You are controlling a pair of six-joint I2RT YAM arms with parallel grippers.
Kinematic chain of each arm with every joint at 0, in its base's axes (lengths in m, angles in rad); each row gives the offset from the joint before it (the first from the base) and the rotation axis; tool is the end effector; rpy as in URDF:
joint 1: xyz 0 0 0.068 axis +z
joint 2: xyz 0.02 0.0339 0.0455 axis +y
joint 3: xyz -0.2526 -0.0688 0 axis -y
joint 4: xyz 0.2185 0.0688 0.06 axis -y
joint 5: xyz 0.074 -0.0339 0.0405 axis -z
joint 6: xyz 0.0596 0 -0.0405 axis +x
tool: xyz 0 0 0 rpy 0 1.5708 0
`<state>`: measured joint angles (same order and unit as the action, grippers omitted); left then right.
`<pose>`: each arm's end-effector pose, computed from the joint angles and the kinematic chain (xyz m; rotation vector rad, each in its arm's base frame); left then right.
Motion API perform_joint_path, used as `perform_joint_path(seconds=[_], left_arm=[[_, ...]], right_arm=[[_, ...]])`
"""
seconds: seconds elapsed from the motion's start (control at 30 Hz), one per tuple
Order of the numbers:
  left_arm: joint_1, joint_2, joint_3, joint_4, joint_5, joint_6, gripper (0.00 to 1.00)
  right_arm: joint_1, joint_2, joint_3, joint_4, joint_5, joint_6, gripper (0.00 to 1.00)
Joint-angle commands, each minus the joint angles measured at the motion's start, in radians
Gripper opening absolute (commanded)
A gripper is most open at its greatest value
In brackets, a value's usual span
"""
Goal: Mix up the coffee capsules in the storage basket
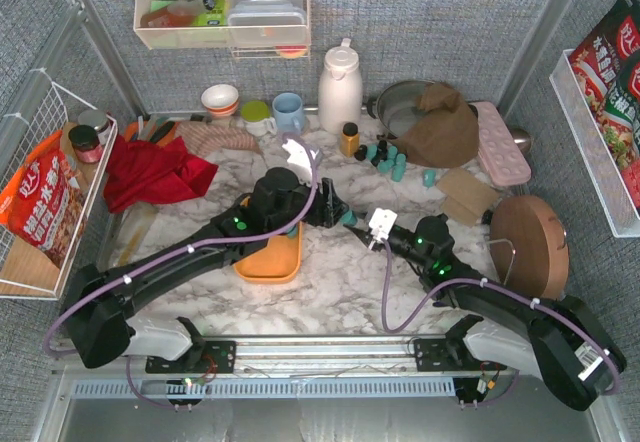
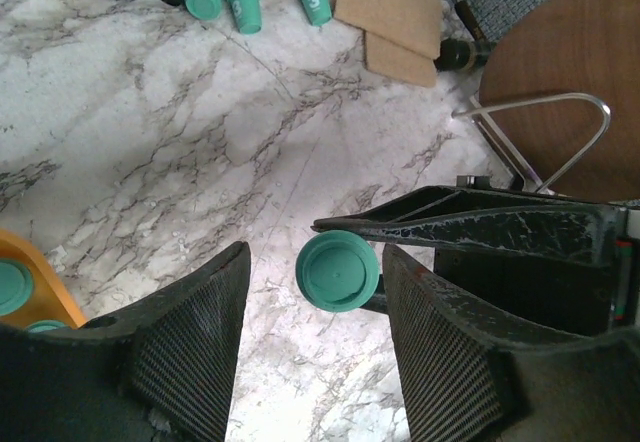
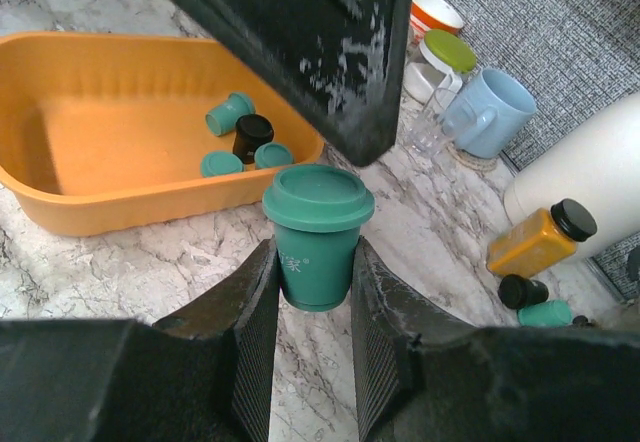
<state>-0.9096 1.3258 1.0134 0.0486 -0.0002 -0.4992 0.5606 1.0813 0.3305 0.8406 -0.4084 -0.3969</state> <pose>0.1929 -0.2479 0.3137 0.3975 1.9105 -0.9675 0.1823 0.1424 0.2428 -0.9704 1.1485 0.4338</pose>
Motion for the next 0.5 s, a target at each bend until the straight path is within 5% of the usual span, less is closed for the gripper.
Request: perform_joint_path(seconds=[0.0, 0.47], left_arm=[[-0.012, 0.021, 0.013, 0.004, 0.024, 0.013, 0.64], [-0.023, 0.056, 0.008, 0.021, 0.086, -0.032, 0.66]], right_arm=[[0.002, -0.012, -0.001, 0.014, -0.030, -0.037, 0.11], [0.005, -0.032, -0.006, 0.001, -0.030, -0.048, 0.10]])
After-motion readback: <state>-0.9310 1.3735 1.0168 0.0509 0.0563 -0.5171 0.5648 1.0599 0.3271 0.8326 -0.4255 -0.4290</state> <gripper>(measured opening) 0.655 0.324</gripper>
